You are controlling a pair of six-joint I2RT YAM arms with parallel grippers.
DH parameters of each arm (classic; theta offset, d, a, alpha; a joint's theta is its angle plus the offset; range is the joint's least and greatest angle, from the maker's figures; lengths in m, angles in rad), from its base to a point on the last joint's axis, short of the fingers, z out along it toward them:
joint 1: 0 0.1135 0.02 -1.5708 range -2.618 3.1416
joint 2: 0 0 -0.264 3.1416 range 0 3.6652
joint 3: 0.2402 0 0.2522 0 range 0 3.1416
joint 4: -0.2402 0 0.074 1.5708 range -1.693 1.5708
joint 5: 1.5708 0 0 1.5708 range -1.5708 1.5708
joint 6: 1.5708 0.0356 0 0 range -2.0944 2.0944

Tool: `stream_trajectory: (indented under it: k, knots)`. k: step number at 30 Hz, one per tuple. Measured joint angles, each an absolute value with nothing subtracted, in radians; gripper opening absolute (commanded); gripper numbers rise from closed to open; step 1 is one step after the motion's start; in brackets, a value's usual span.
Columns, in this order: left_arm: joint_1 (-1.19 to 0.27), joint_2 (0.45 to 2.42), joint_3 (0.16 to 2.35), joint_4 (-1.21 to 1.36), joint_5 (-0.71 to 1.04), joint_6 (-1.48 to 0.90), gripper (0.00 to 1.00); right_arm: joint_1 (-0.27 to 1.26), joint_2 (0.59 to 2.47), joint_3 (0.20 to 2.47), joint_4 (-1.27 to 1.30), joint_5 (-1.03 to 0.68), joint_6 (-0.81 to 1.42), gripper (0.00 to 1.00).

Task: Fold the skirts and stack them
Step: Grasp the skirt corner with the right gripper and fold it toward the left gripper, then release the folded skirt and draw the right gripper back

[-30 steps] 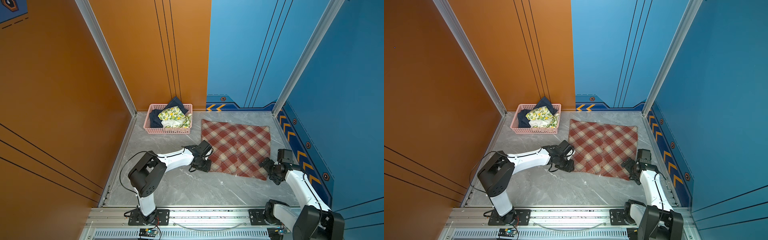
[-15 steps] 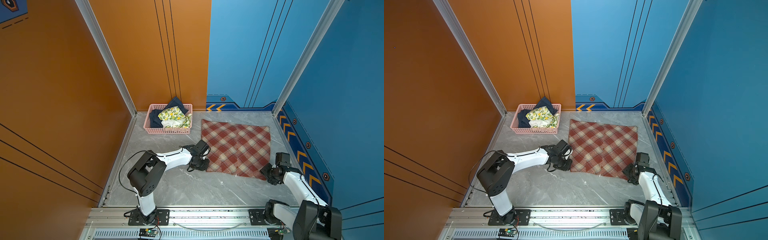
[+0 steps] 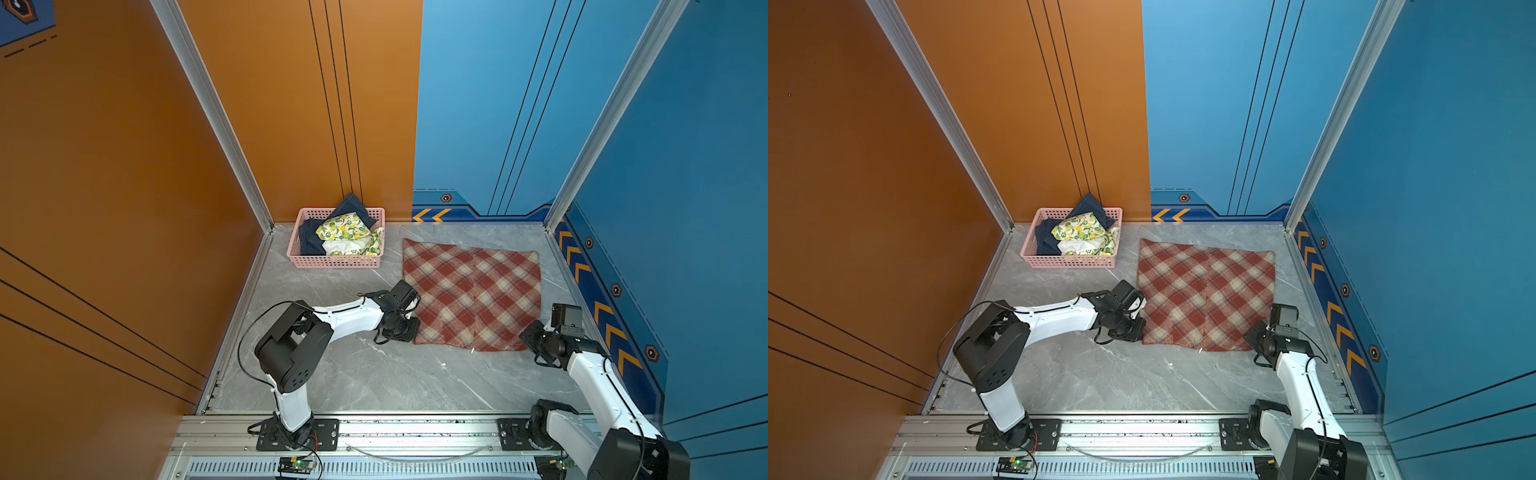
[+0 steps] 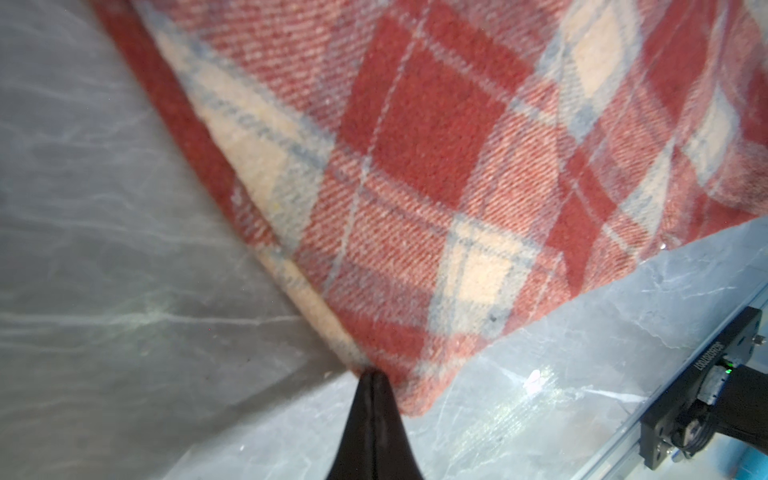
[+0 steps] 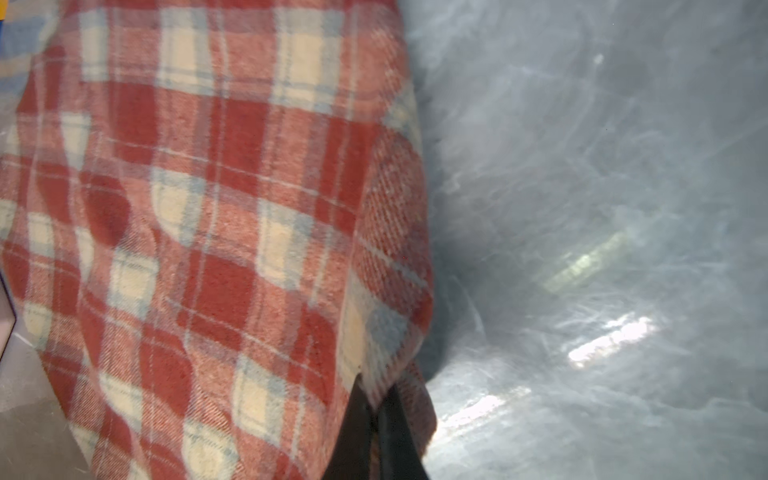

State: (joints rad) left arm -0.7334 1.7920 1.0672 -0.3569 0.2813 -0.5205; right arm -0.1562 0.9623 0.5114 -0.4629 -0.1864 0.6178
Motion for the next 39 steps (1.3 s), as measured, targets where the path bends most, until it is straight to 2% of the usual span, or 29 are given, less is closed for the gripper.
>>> stream_trajectory:
  k: [2, 6, 11, 13, 15, 17, 19, 22, 27, 32, 36, 39]
  knots:
    - [-0.726, 1.792, 1.059, -0.346, 0.295, -0.532, 0.0, -0.077, 0.96, 0.558, -0.461, -0.163, 0.614, 0.0]
    - [-0.714, 1.792, 1.043, -0.313, 0.314, -0.552, 0.0, 0.181, 0.994, 0.682, -0.427, -0.102, 0.623, 0.0]
    - [-0.705, 1.789, 1.007, -0.28, 0.327, -0.575, 0.0, 0.543, 1.18, 0.839, -0.272, -0.064, 0.676, 0.0]
    - [-0.704, 1.782, 0.997, -0.276, 0.327, -0.582, 0.0, 0.645, 1.258, 0.883, -0.22, -0.075, 0.696, 0.27]
    - [-0.7, 1.771, 0.987, -0.274, 0.327, -0.585, 0.0, 0.695, 1.308, 0.911, -0.19, -0.088, 0.714, 0.49]
    - [-0.699, 1.756, 0.978, -0.272, 0.327, -0.591, 0.0, 0.698, 1.313, 0.912, -0.186, -0.089, 0.729, 0.7]
    - [-0.699, 1.74, 0.969, -0.269, 0.327, -0.593, 0.0, 0.666, 1.296, 0.907, -0.186, -0.087, 0.746, 0.83]
    - [-0.699, 1.722, 0.962, -0.266, 0.327, -0.593, 0.0, 0.573, 1.211, 0.863, -0.191, -0.075, 0.77, 0.94]
    - [-0.723, 1.723, 0.965, -0.259, 0.333, -0.591, 0.0, 0.361, 1.022, 0.827, -0.281, -0.046, 0.783, 0.97]
    - [-0.833, 1.796, 1.067, -0.266, 0.376, -0.554, 0.0, 0.158, 0.96, 0.828, -0.366, -0.056, 0.773, 1.0]
    - [-0.96, 1.892, 1.223, -0.298, 0.432, -0.47, 0.22, 0.081, 0.991, 0.868, -0.451, -0.068, 0.728, 1.0]
    - [-1.011, 1.879, 1.238, -0.316, 0.471, -0.429, 0.31, 0.087, 1.005, 0.892, -0.476, -0.074, 0.695, 1.0]
